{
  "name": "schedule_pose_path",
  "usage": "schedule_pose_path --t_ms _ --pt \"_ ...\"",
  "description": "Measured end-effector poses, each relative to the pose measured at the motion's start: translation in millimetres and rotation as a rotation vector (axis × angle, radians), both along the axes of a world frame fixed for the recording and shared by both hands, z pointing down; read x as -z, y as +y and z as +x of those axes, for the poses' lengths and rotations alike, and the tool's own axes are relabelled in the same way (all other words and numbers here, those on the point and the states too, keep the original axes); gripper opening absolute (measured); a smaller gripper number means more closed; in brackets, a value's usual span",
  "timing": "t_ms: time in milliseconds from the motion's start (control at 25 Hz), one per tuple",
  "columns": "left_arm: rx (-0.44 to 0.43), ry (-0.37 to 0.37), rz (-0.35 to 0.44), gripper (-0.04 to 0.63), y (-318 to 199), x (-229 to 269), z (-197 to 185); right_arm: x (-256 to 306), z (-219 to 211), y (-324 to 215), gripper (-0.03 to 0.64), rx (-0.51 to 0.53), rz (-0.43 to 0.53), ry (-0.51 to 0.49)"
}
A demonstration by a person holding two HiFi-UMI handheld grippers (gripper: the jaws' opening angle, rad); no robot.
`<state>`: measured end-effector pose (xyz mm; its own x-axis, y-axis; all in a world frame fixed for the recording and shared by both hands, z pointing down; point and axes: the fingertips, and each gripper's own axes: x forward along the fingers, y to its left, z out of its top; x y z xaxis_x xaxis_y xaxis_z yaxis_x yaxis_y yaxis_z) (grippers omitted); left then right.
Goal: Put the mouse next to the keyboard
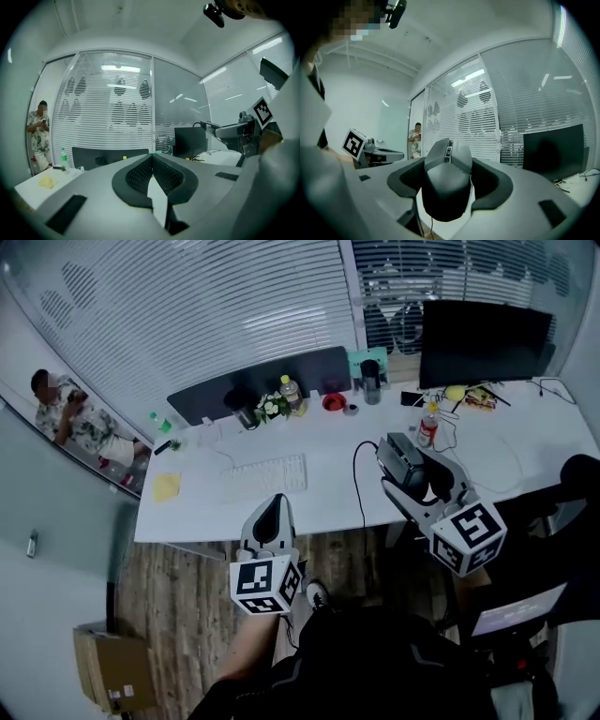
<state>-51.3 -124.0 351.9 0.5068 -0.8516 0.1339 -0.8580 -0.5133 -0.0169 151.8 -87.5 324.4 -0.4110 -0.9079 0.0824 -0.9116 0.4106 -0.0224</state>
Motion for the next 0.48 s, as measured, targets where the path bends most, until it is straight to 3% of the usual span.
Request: schedule_pose_path --t_ms 160,480 --pt "-0.062 0.003 0.036 0.029 -42 19 -22 16 -23 -30 0.295 -0.075 -0.005 -0.018" --pt "-0.146 0.057 0.026 0.029 -99 37 -54 29 -63 -68 0.295 -0.149 -0.036 0.006"
